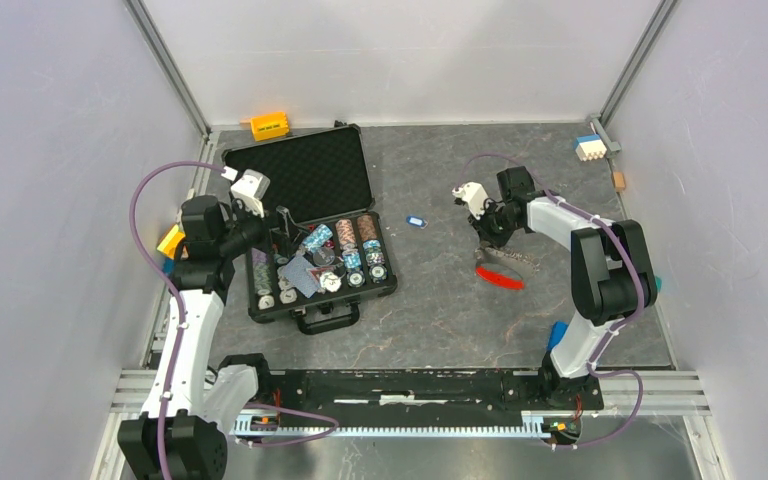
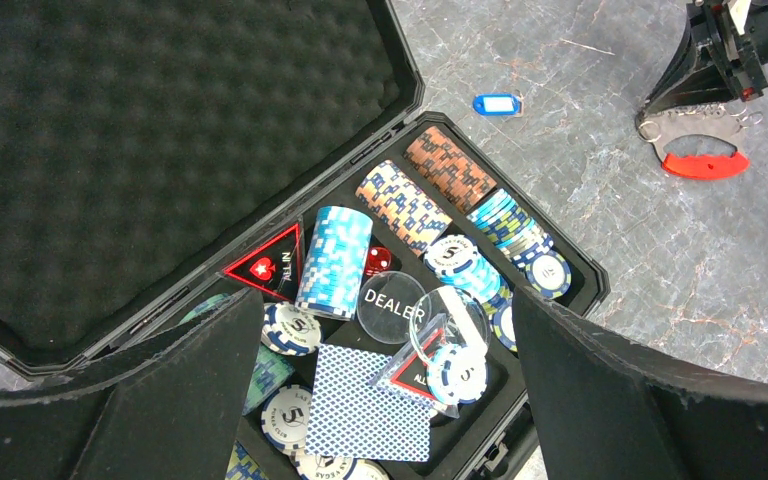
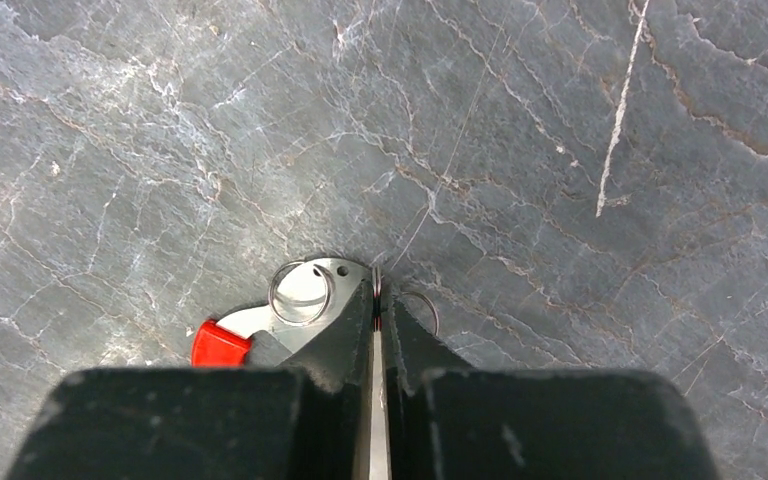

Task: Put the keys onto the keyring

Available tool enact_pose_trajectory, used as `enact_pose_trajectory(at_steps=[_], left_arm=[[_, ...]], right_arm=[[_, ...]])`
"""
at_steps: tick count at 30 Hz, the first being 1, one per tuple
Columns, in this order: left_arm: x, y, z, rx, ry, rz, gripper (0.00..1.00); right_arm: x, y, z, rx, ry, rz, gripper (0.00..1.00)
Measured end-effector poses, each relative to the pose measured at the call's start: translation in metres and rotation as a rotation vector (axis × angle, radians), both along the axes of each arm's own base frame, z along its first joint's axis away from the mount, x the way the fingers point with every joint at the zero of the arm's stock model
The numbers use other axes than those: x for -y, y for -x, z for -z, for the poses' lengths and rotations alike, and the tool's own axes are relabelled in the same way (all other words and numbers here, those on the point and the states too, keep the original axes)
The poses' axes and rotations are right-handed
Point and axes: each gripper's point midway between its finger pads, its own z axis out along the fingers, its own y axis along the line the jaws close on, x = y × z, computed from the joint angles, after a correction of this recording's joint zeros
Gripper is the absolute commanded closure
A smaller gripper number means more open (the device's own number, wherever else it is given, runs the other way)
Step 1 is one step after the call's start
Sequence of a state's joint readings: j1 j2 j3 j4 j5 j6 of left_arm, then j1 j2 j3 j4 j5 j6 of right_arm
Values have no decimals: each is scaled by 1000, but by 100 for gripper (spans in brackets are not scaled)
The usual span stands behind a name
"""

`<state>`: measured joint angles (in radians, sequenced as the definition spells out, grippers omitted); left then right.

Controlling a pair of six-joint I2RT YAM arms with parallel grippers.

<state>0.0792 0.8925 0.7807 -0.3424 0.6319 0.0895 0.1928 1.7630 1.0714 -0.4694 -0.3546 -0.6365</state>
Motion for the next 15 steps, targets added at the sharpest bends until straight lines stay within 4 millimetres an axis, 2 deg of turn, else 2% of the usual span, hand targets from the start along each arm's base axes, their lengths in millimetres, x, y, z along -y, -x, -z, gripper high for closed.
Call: enact_pose_trajectory(at_steps=[5, 8, 12, 15], left_arm=[[0, 0, -2, 11, 1, 0, 0], [3, 0, -5, 19, 9, 18, 0], [19, 5, -14, 12, 12, 94, 0], [49, 8, -32, 33, -6, 208, 2]], right_arm=[[-1, 0, -6, 1, -7, -6, 100], [-7, 2, -26, 35, -41, -31, 100], [-24, 6, -86, 170, -153, -94, 100], [-41, 17, -138, 290, -251, -166, 100]])
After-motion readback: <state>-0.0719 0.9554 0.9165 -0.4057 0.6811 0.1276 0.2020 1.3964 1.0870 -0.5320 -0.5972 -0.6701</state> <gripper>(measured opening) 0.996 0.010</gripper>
